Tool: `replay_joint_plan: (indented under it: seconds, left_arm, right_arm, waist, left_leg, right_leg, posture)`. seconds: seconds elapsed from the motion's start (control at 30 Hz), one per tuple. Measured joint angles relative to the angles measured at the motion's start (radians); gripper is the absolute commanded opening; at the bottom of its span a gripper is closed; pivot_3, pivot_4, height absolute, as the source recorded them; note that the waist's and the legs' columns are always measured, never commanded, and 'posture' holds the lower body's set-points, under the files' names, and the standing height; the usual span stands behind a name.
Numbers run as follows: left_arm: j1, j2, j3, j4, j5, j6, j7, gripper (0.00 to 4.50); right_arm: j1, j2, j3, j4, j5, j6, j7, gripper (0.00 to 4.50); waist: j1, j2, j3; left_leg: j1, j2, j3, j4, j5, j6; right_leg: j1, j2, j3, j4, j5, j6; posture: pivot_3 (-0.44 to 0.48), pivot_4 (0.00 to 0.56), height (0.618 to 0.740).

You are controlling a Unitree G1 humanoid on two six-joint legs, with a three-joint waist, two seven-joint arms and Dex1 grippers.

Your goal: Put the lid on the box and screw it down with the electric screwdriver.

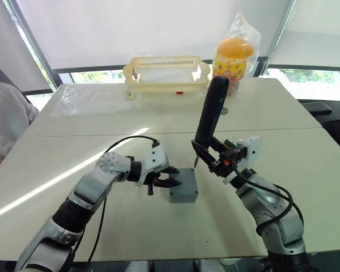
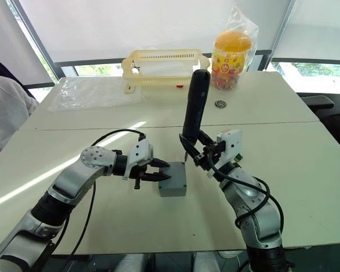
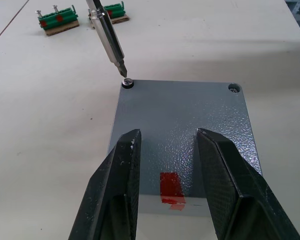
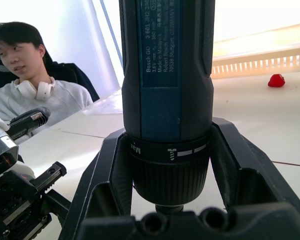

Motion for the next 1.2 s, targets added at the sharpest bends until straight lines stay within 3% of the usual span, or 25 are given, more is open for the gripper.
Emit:
replay_joint_plan:
  seconds: [1.2]
  left_arm:
    - [0.002, 0.0, -0.002, 0.005, 0.014, -0.025, -0.006, 1.75]
  right_arm:
    - [0.019, 0.014, 0.024, -0.015, 0.002, -0.01, -0.015, 1.75]
  waist:
    - [0.0, 0.0, 0.0]
  left_leg:
    - [0.0, 0.0, 0.0, 0.0, 0.0, 0.0]
  right_leg:
    - [0.0, 0.0, 0.0, 0.0, 0.0, 0.0]
  posture:
    - [0.0, 0.15, 0.74]
